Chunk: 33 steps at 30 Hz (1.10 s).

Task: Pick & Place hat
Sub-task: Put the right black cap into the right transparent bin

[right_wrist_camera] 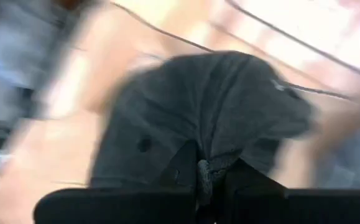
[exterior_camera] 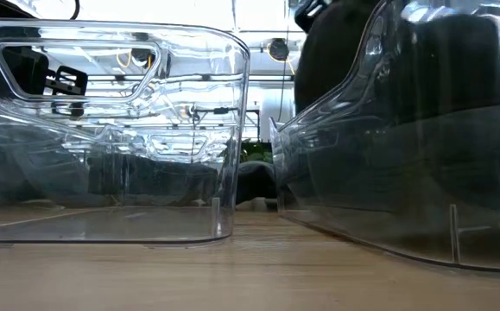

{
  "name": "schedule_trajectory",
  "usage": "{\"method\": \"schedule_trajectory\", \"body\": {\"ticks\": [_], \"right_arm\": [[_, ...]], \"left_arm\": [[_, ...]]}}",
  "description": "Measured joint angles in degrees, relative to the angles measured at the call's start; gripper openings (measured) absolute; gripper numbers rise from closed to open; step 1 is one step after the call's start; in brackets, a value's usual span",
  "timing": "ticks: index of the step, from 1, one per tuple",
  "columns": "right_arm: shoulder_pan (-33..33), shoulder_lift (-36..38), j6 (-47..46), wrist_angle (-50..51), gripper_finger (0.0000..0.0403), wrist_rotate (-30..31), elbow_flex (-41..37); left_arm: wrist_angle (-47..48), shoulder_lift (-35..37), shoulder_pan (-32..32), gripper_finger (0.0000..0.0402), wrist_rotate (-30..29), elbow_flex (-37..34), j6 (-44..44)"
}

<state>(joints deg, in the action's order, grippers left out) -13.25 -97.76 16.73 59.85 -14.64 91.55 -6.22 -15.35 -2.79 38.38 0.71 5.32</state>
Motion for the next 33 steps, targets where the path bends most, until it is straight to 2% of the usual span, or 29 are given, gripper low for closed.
{"method": "schedule_trajectory", "body": {"ticks": [3,5,13,18,24,33], "right_arm": [[-0.4,-0.04,0.99,-0.82,0.0009,8.46,0.0],[-0.75,-0.04,1.86,-1.69,0.001,12.01,-0.01],[-1.4,0.0,7.29,-9.36,0.0007,16.13,-4.39],[-2.8,0.0,12.42,-16.0,0.0006,25.28,-11.64],[-3.08,-0.02,7.19,-19.27,0.0012,26.45,-17.84],[-3.79,0.73,0.06,-20.13,0.0029,26.79,-18.14]], "left_arm": [[-0.01,0.0,-0.01,0.0026,-0.01,0.0,0.0],[0.0,-0.02,-0.02,0.0026,-0.01,0.0,0.0],[-0.01,0.0,-0.01,0.0026,-0.01,0.0,0.0],[0.0,0.0,-0.01,0.0026,0.01,0.0,0.0],[0.0,0.0,0.0,0.0026,0.0,0.0,0.0],[-0.01,0.0,-0.01,0.0026,0.0,0.0,0.0]]}}
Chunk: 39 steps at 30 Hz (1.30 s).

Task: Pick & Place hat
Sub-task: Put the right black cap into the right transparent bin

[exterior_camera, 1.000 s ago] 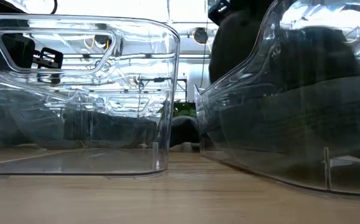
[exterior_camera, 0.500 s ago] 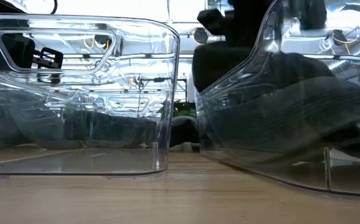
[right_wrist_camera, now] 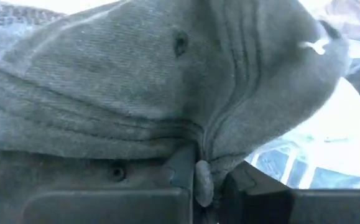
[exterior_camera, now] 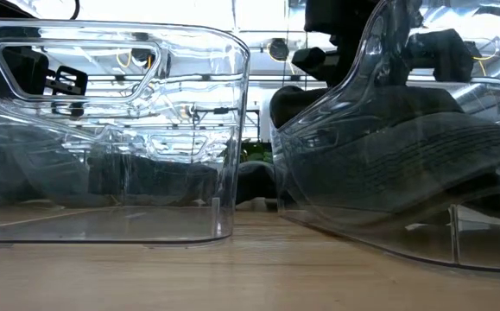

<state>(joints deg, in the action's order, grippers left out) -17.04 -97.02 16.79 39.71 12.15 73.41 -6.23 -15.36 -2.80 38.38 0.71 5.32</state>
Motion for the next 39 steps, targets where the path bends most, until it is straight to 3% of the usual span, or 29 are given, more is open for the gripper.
{"method": "schedule_trajectory", "body": {"ticks": [5,13,19,24,30,39], "right_arm": [[-0.16,3.32,-1.54,-1.57,0.0073,-0.1,-0.01],[-0.33,13.28,-7.27,-5.76,0.019,-0.37,0.02],[-1.07,19.68,-20.53,-5.15,0.0227,-8.56,-0.17],[-6.24,22.94,-24.3,-4.66,0.0172,-9.22,-5.07],[-11.34,24.73,-28.97,-4.71,0.0016,-8.93,-13.66],[-12.1,24.67,-31.81,-10.26,0.0001,-2.89,-22.72]], "left_arm": [[0.05,0.0,0.0,0.0026,0.0,0.0,0.0],[0.02,-0.01,0.0,0.0026,0.0,0.0,0.0],[0.02,-0.02,0.01,0.0026,-0.01,-0.02,0.0],[0.01,0.0,0.0,0.0026,-0.01,-0.02,0.0],[0.0,-0.02,-0.01,0.0026,0.0,-0.02,0.0],[0.01,0.0,-0.01,0.0026,-0.01,-0.02,0.0]]}}
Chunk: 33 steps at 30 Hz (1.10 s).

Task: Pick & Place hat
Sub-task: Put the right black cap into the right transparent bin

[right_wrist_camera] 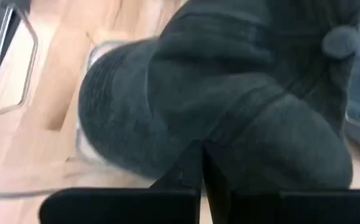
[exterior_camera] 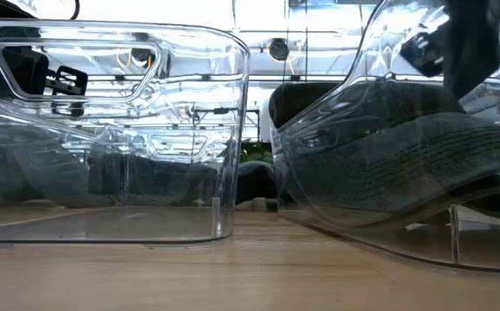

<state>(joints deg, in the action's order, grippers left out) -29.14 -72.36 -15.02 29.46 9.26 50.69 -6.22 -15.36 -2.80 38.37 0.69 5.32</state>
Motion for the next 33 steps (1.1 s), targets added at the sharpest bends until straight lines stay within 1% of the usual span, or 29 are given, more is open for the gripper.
{"method": "schedule_trajectory", "body": {"ticks": [3,6,8,14,21,26,30,33], "right_arm": [[1.48,-0.1,1.44,-2.61,0.0,-0.45,-2.49],[3.15,-0.58,2.57,-2.66,0.0,-0.56,-3.91],[4.45,-0.96,2.93,-2.5,0.0,-1.86,-4.41],[7.44,-3.62,3.72,-2.12,0.0,-4.75,-4.74],[8.58,-6.38,3.77,-2.54,0.0,-4.18,-4.69],[8.4,-3.8,5.11,-1.58,0.0,-1.5,-3.58],[8.29,-1.07,5.47,-1.42,0.0,-1.38,-1.53],[6.92,-0.33,6.77,-2.19,0.0,-1.34,-0.26]], "left_arm": [[-0.01,0.0,0.02,0.0026,0.0,0.0,0.0],[0.0,-0.01,0.02,0.0026,0.0,0.0,0.0],[0.0,-0.02,-0.01,0.0026,0.0,0.0,0.0],[0.0,-0.02,0.02,0.0026,0.02,0.0,0.0],[0.0,-0.02,0.01,0.0026,0.01,0.0,0.0],[-0.01,-0.01,-0.01,0.0026,0.01,0.0,0.0],[0.09,-0.02,-0.01,0.0026,0.0,0.0,0.0],[-0.29,0.0,-0.01,0.0026,0.0,0.0,0.0]]}}
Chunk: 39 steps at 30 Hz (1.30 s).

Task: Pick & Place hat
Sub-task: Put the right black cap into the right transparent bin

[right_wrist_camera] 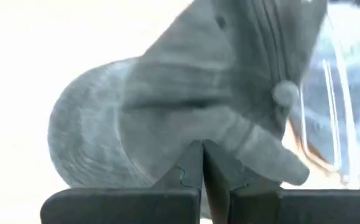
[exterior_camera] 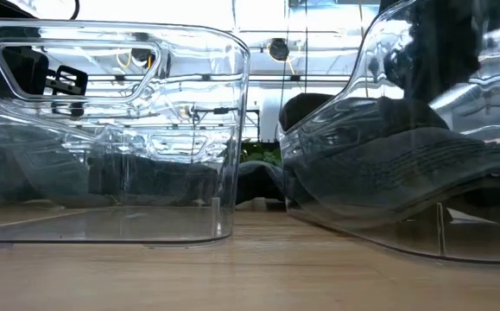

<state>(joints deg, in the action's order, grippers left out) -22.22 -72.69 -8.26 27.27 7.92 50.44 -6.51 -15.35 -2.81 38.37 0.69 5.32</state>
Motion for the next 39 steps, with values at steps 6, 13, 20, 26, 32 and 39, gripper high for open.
{"method": "schedule_trajectory", "body": {"ticks": [6,13,20,26,32,39], "right_arm": [[-4.32,-1.22,1.47,-1.51,0.0,1.36,3.63],[-7.34,-6.97,0.03,1.09,0.0,0.96,9.53],[-7.5,-18.88,-1.48,18.54,0.0,1.03,22.61],[-6.32,-24.67,1.73,21.47,0.0,0.84,25.25],[-3.4,-27.17,1.64,23.39,0.0,-0.61,25.18],[-1.29,-28.46,-1.17,23.63,0.0,-5.1,25.27]], "left_arm": [[0.27,-0.02,0.01,0.0026,0.01,0.0,0.0],[0.28,-0.02,0.0,0.0026,0.0,0.0,0.0],[0.27,-0.02,0.02,0.0026,0.0,0.0,0.0],[0.27,-0.02,0.02,0.0026,0.0,0.0,0.0],[0.27,0.0,0.02,0.0026,0.0,0.0,0.0],[0.27,0.0,0.01,0.0026,0.0,0.0,0.0]]}}
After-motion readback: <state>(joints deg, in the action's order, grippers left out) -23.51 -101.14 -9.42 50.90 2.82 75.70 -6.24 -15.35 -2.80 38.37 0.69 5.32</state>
